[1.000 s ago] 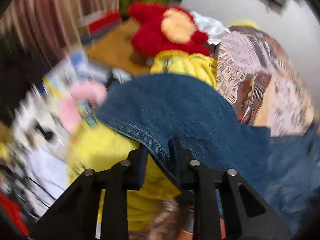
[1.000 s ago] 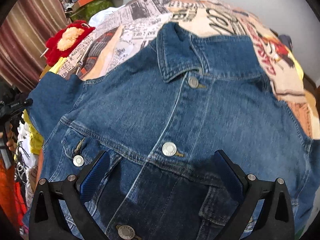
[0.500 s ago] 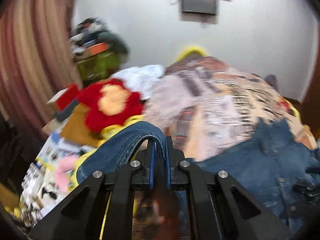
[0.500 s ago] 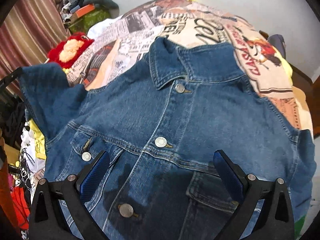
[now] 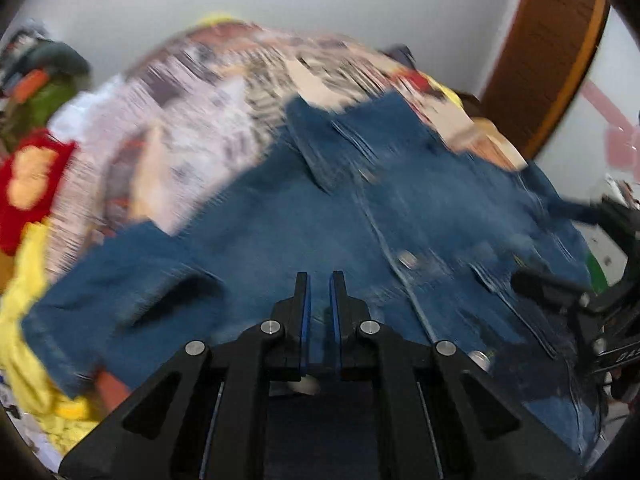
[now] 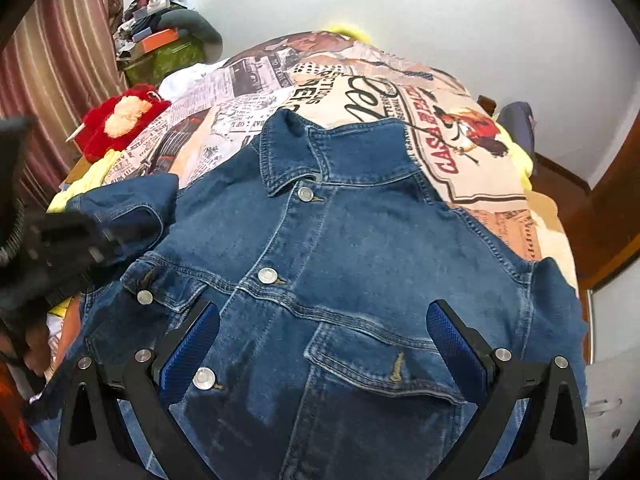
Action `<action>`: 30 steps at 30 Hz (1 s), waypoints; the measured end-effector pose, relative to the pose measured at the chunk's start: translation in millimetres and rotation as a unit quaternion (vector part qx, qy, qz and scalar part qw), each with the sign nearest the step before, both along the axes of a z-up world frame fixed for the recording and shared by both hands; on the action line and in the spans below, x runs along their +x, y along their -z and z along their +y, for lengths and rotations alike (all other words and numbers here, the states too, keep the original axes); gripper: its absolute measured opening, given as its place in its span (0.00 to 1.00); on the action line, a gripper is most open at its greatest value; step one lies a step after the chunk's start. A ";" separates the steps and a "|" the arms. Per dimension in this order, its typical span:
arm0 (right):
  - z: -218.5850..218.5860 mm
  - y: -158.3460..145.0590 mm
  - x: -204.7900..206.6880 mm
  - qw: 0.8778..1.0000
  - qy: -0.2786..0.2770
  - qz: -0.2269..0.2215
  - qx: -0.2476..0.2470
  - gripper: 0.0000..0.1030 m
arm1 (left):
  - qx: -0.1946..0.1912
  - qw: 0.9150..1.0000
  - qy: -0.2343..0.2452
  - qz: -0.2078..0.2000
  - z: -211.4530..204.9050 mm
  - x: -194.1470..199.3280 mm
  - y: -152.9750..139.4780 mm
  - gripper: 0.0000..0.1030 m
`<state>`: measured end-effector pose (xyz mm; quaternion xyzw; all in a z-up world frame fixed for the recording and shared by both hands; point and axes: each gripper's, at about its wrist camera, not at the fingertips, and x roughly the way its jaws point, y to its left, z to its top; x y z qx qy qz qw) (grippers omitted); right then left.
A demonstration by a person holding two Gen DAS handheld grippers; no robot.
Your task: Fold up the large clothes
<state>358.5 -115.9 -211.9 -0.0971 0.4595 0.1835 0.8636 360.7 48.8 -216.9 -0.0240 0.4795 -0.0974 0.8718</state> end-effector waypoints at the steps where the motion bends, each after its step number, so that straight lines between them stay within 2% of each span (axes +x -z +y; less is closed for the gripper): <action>1: -1.0 -1.4 -2.1 1.000 0.000 -0.006 -0.004 1.00 | -0.005 1.000 0.004 0.013 -3.5 -2.0 6.8 0.08; 2: -1.7 -2.0 -3.6 1.000 -0.001 -0.010 -0.007 1.00 | -0.005 1.000 0.007 0.026 -6.0 -3.5 13.6 0.08; 6: -0.2 -7.0 -9.7 0.999 -0.009 -0.030 -0.020 1.00 | -0.004 0.999 -0.011 0.034 1.7 -14.3 14.6 0.11; 8: 2.4 -9.5 -11.3 0.999 -0.015 -0.037 -0.024 1.00 | -0.015 0.999 -0.040 0.024 23.7 -23.4 2.5 0.25; 10: 6.6 -11.4 -12.3 0.999 -0.022 -0.041 -0.026 1.00 | -0.024 0.996 -0.081 0.001 51.3 -33.1 -8.9 0.66; 12: 12.4 -12.9 -13.2 0.998 -0.029 -0.044 -0.026 1.00 | -0.032 0.991 -0.126 -0.023 77.9 -41.4 -16.2 0.79; 14: 19.2 -13.6 -12.5 0.998 -0.037 -0.043 -0.026 1.00 | -0.043 0.983 -0.176 -0.032 113.4 -54.1 -17.9 0.80; 16: 26.7 -12.9 -11.1 0.998 -0.044 -0.040 -0.028 1.00 | -0.057 0.974 -0.220 -0.021 147.8 -64.9 -11.4 0.80; 19: 38.1 -10.3 -7.9 0.997 -0.053 -0.034 -0.033 1.00 | -0.079 0.953 -0.292 0.009 198.9 -81.7 11.2 0.80; 22: 47.4 -5.4 -4.3 0.997 -0.058 -0.024 -0.036 1.00 | -0.094 0.939 -0.329 0.042 228.9 -92.3 37.9 0.80; 23: 49.9 -3.4 -3.6 0.997 -0.059 -0.020 -0.037 1.00 | -0.106 0.932 -0.344 0.054 240.1 -97.6 49.5 0.80; 26: 55.9 3.6 -0.7 0.997 -0.061 -0.009 -0.042 1.00 | -0.145 0.920 -0.357 0.073 255.2 -103.5 69.1 0.79; 29: 58.6 9.9 2.1 0.997 -0.060 -0.001 -0.049 1.00 | -0.203 0.912 -0.350 0.071 265.3 -101.0 80.6 0.79; 30: 58.5 11.5 3.2 0.997 -0.059 0.002 -0.050 1.00 | -0.219 0.908 -0.350 0.067 266.4 -98.2 82.5 0.76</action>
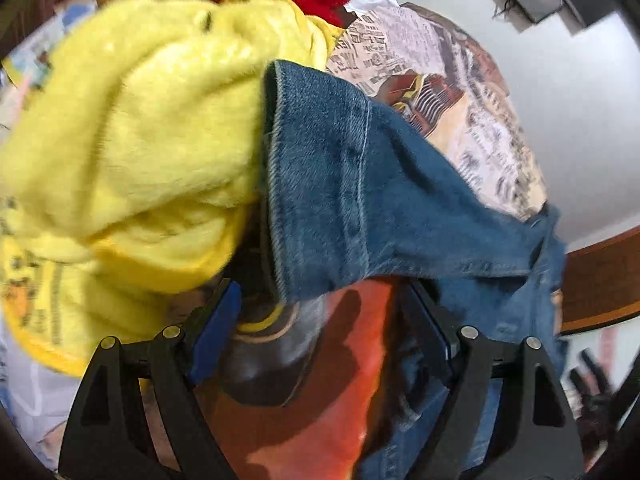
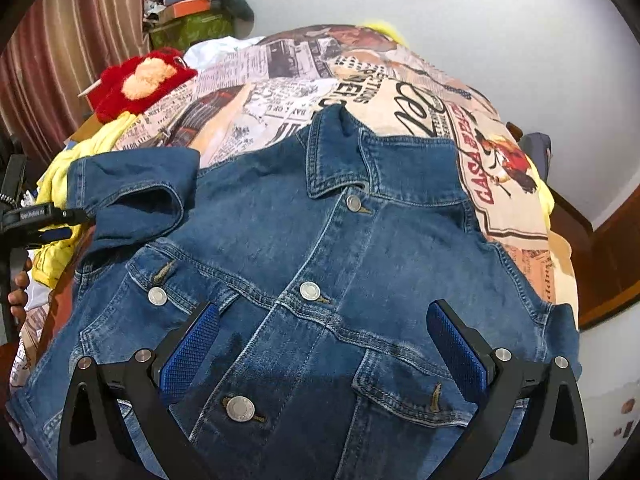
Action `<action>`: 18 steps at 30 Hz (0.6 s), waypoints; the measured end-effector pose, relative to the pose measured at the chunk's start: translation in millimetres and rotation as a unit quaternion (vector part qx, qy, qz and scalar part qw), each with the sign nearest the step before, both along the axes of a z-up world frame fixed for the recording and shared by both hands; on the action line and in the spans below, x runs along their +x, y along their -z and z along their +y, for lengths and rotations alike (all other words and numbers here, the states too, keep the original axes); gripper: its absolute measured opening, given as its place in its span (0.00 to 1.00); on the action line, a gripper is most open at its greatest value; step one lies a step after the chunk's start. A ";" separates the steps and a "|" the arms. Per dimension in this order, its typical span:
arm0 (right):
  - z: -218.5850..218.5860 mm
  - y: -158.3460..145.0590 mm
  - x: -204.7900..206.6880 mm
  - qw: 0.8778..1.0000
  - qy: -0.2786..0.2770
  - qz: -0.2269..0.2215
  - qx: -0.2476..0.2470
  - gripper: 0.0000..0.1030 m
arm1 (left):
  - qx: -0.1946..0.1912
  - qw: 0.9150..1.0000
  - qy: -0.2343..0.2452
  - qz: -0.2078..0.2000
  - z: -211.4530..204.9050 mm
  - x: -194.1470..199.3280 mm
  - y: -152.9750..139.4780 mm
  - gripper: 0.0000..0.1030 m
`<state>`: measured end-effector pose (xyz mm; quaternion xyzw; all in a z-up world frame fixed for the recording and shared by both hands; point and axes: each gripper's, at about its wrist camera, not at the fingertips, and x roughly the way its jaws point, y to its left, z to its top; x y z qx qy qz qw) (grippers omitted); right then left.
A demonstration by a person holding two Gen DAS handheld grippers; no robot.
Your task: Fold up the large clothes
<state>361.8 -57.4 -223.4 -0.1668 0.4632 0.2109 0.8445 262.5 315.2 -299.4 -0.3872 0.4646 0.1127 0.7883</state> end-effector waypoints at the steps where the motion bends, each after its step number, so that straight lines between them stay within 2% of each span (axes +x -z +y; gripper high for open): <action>1: -0.1 1.5 1.0 1.000 0.002 0.003 0.000 1.00 | -0.010 1.000 -0.003 -0.007 2.5 2.1 1.0 0.68; 2: -0.4 2.5 1.8 1.000 0.003 0.006 -0.001 1.00 | -0.017 1.000 -0.004 -0.012 4.4 6.6 1.2 0.64; 3: -0.6 3.1 2.5 1.000 0.005 0.008 -0.001 1.00 | -0.014 1.000 -0.005 -0.011 4.5 13.3 1.1 0.56; 4: -1.6 3.6 3.3 1.000 0.007 0.009 0.000 1.00 | -0.003 1.000 -0.006 -0.008 5.1 18.6 0.1 0.41; 6: -4.0 3.6 4.6 1.000 0.009 0.008 -0.002 1.00 | 0.025 1.000 -0.002 0.005 3.0 26.0 -3.2 0.28; 9: -8.5 1.7 6.1 1.000 0.012 0.000 -0.005 1.00 | 0.096 0.995 -0.005 0.016 -5.9 33.2 -15.3 0.22; 11: -12.9 0.5 7.7 1.000 0.016 -0.004 -0.004 1.00 | 0.153 0.988 0.003 0.016 -17.7 35.3 -32.2 0.20; 14: -22.3 -1.5 12.0 1.000 0.026 0.000 0.007 1.00 | 0.225 0.974 0.022 -0.013 -36.2 39.5 -71.0 0.19; 18: -37.0 -8.4 14.3 0.999 0.039 -0.001 0.030 1.00 | 0.271 0.959 0.047 -0.072 -62.7 52.6 -129.8 0.16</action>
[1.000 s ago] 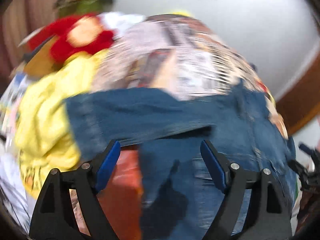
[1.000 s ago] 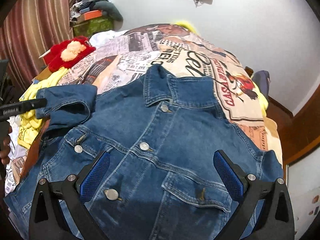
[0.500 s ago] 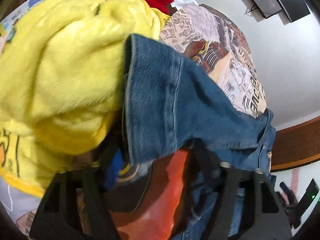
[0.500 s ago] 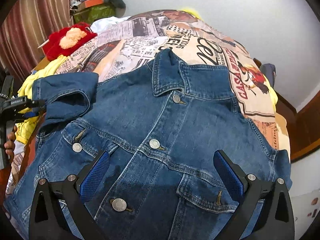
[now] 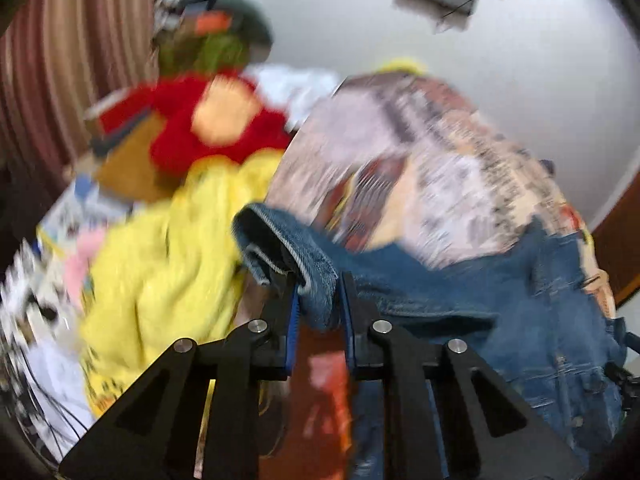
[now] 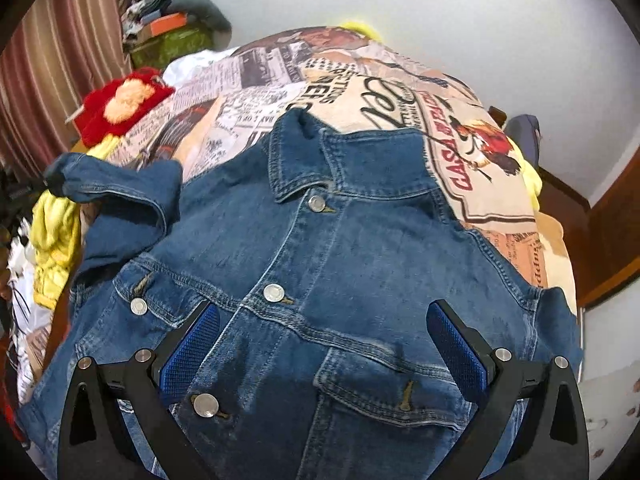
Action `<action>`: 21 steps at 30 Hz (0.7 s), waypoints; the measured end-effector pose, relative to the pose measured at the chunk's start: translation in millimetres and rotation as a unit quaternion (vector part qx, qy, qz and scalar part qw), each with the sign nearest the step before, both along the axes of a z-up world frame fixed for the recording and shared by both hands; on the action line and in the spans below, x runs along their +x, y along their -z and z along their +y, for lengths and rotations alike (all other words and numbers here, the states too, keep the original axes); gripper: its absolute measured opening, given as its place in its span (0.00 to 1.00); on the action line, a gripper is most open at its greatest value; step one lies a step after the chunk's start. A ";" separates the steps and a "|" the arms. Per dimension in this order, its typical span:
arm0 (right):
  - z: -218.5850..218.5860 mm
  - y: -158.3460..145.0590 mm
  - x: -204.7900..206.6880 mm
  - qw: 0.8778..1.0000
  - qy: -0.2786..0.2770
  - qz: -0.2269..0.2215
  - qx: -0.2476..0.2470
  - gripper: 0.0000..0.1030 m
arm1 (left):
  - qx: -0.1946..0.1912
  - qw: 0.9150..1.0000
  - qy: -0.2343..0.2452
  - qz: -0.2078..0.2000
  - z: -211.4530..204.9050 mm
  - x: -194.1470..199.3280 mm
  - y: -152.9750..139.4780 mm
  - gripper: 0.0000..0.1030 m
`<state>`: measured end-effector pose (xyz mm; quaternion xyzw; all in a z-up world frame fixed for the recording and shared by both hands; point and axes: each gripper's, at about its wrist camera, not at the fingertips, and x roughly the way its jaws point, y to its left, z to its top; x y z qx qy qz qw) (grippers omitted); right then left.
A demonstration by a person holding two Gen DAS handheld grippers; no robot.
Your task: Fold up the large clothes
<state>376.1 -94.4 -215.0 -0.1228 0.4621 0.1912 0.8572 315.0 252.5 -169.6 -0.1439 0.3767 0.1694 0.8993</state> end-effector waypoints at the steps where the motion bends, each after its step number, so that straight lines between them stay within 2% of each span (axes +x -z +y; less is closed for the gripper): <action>1: -4.2 -2.5 -0.2 1.000 0.003 -0.003 0.004 1.00 | 0.005 1.000 0.007 -0.009 -4.5 3.1 -9.5 0.14; 4: -16.6 -9.9 -1.8 1.000 0.013 -0.014 0.013 1.00 | 0.032 0.998 0.044 -0.044 -31.5 16.6 -49.5 0.10; 7: -33.0 -18.3 -4.1 0.999 0.028 -0.023 0.027 1.00 | 0.051 0.993 0.081 -0.065 -60.9 21.2 -75.2 0.10; 11: -54.7 -28.0 -6.3 0.998 0.046 -0.030 0.043 1.00 | 0.077 0.982 0.149 -0.088 -119.1 40.4 -103.6 0.10; 17: -90.0 -42.0 -12.5 0.995 0.072 -0.046 0.055 1.00 | 0.071 0.960 0.248 -0.106 -198.5 54.7 -125.1 0.09; 21: -115.0 -51.2 -17.9 0.992 0.092 -0.057 0.060 1.00 | 0.055 0.943 0.315 -0.093 -250.5 59.3 -116.9 0.09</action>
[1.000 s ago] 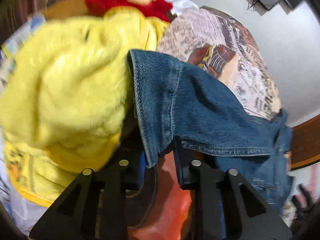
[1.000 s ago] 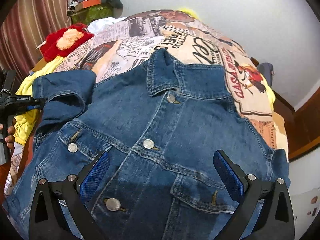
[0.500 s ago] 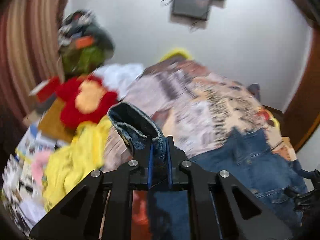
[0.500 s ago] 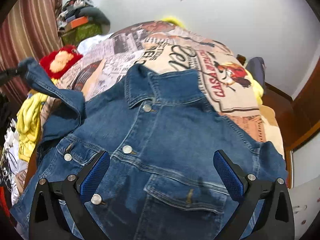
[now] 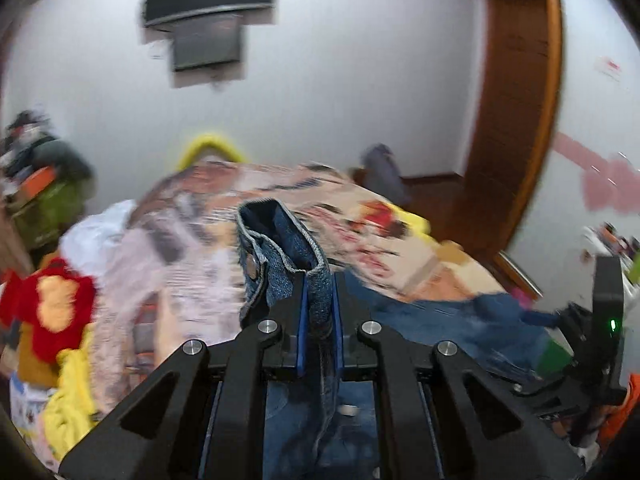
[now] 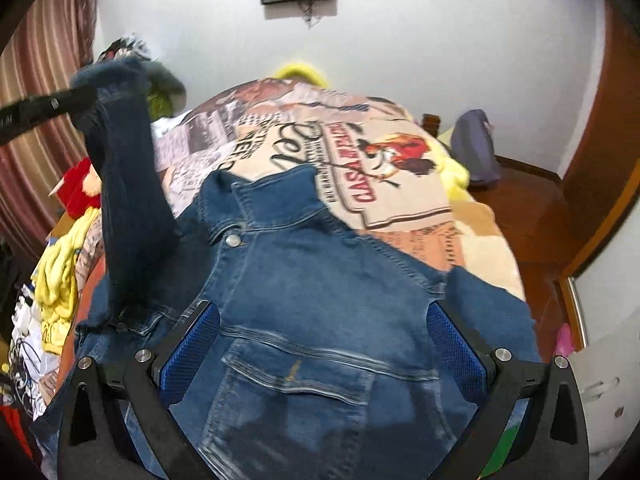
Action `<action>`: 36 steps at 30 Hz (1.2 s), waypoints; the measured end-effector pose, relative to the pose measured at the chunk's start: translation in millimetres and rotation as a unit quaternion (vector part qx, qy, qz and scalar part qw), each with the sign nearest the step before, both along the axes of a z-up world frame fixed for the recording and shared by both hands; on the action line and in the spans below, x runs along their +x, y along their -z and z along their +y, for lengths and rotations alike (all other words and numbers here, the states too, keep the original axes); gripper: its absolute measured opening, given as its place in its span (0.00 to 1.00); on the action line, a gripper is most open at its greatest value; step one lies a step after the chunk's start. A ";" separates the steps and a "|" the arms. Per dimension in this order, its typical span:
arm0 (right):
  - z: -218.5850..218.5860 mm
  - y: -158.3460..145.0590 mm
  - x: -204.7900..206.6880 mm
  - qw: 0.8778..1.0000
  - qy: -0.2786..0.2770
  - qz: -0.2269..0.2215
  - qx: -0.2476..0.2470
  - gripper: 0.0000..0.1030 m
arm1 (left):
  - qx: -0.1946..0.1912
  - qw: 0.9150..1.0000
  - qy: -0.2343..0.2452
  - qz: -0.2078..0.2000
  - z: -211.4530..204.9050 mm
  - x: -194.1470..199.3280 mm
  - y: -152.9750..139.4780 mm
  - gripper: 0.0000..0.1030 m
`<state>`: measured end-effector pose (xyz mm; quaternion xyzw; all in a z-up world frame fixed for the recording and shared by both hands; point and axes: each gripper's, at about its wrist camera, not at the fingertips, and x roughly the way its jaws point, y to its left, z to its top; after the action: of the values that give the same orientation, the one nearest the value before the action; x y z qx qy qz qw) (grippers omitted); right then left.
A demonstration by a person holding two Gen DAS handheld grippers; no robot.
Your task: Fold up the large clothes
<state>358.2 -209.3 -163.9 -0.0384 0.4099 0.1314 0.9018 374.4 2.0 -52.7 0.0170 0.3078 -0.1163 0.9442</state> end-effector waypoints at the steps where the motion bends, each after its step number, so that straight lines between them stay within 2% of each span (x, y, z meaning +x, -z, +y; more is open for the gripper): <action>1: -6.2 -2.6 -2.1 1.000 0.006 -0.002 0.003 1.00 | -0.004 1.000 0.018 0.012 -11.9 1.7 5.6 0.09; 4: -22.5 -10.4 -9.9 1.000 0.017 -0.011 0.015 1.00 | -0.004 0.997 0.065 0.047 -48.1 3.5 29.2 0.09; 8: -38.4 -17.6 -18.1 0.999 0.030 -0.019 0.018 1.00 | 0.010 0.988 0.117 0.102 -87.1 0.6 69.2 0.09; 11: -47.2 -21.8 -20.0 0.999 0.039 -0.020 0.021 1.00 | 0.021 0.981 0.134 0.136 -104.0 -3.4 91.2 0.10; 13: -51.4 -24.5 -20.2 0.999 0.043 -0.021 0.021 1.00 | 0.013 0.977 0.144 0.156 -108.3 -6.7 96.6 0.10; 14: -52.7 -25.4 -20.0 0.999 0.045 -0.022 0.021 1.00 | 0.009 0.974 0.149 0.167 -110.1 -7.5 98.2 0.11; 16: -54.4 -27.5 -18.2 0.998 0.047 -0.023 0.024 1.00 | 0.002 0.972 0.152 0.181 -110.4 -9.3 96.6 0.25; 17: -54.5 -28.2 -16.1 0.998 0.048 -0.021 0.028 1.00 | -0.005 0.973 0.148 0.179 -105.0 -10.7 92.0 0.31; 19: -54.0 -28.0 -10.3 0.998 0.047 -0.015 0.046 1.00 | -0.007 0.977 0.133 0.164 -95.6 -15.8 81.9 0.61; 22: -51.1 -24.2 1.0 0.996 0.043 0.003 0.075 1.00 | 0.000 0.988 0.095 0.120 -64.0 -20.5 66.3 0.80; 24: -46.2 -16.8 10.8 0.995 0.040 0.024 0.089 1.00 | 0.020 0.992 0.068 0.100 -38.6 -24.3 60.7 0.83; 28: -32.8 15.6 36.2 0.989 0.029 0.095 0.108 1.00 | 0.060 0.994 0.012 0.090 14.6 -30.2 69.6 0.92; 32: -23.4 60.3 61.5 0.978 0.038 0.174 0.111 1.00 | 0.074 0.987 -0.056 0.130 75.4 -36.0 97.7 0.92; 33: -20.4 73.8 67.8 0.973 0.041 0.197 0.112 1.00 | 0.072 0.985 -0.069 0.141 89.5 -38.7 104.2 0.92; 36: -14.3 98.9 79.1 0.966 0.047 0.231 0.110 1.00 | 0.051 0.977 -0.113 0.174 132.8 -47.8 128.8 0.92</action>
<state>437.3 -223.6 -262.8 0.1113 0.5913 0.1387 0.7866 326.6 134.8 -181.5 0.0095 0.4729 0.0055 0.8811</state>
